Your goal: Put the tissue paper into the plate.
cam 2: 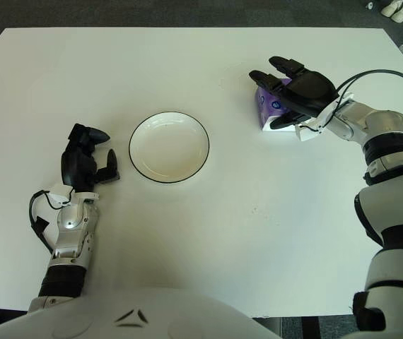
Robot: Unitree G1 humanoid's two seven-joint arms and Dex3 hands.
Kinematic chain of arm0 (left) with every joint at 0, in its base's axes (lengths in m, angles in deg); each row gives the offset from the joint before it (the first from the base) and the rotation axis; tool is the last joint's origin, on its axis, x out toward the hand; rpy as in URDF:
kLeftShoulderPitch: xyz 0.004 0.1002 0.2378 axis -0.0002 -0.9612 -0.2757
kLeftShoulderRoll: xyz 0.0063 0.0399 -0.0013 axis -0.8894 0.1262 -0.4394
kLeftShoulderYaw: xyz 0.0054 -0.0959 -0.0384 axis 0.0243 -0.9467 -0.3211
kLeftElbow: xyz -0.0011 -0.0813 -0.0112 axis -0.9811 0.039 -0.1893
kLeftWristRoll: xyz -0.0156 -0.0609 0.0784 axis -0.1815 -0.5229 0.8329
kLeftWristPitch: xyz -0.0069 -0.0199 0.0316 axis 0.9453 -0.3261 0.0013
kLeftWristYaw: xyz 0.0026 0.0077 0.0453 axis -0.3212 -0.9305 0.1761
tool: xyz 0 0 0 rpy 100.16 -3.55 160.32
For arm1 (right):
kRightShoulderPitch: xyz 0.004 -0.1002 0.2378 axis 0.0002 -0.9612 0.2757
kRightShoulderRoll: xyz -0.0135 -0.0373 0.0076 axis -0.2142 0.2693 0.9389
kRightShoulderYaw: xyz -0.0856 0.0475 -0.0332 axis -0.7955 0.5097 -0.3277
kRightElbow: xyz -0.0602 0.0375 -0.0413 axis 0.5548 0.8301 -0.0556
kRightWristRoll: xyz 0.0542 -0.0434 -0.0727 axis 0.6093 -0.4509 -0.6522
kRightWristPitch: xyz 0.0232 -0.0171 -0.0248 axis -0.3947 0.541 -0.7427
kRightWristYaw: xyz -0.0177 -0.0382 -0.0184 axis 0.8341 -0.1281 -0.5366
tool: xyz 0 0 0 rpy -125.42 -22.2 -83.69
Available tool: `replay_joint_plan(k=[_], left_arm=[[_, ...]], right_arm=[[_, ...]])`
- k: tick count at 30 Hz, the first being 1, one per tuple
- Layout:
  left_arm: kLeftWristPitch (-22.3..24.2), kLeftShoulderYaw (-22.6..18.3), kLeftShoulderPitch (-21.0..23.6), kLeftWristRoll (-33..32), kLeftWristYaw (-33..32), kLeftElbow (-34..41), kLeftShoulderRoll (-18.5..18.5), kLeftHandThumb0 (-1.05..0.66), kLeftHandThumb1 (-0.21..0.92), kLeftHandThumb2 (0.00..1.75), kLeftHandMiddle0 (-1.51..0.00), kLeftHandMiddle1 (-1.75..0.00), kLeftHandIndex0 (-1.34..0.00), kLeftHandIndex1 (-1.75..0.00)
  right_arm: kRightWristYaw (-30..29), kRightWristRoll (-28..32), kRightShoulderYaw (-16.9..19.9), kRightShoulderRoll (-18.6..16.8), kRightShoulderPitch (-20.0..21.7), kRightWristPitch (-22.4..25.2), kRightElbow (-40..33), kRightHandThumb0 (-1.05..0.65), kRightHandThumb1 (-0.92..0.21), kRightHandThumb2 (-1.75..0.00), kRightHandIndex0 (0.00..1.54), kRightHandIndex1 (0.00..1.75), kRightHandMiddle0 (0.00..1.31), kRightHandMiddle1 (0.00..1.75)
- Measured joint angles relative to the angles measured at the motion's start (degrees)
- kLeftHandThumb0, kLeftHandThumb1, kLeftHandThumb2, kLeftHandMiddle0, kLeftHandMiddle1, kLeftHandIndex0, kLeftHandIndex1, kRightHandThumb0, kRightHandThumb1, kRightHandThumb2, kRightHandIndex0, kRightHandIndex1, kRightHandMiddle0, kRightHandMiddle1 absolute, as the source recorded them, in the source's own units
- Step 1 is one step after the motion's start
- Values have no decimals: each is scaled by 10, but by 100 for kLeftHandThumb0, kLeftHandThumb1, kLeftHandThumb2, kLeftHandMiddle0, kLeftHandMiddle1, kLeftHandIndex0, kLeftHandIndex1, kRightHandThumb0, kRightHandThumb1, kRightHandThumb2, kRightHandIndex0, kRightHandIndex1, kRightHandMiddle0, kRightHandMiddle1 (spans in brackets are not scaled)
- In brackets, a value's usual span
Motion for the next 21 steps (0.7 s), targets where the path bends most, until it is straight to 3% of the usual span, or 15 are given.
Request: replay_joint_plan(k=[21], left_arm=[[8, -2, 0, 0, 3, 1, 3, -1, 23, 144, -68, -175, -45, -175]], right_arm=[[11, 3, 9, 0, -10, 23, 35, -105, -92, -21, 0, 0, 0, 0]])
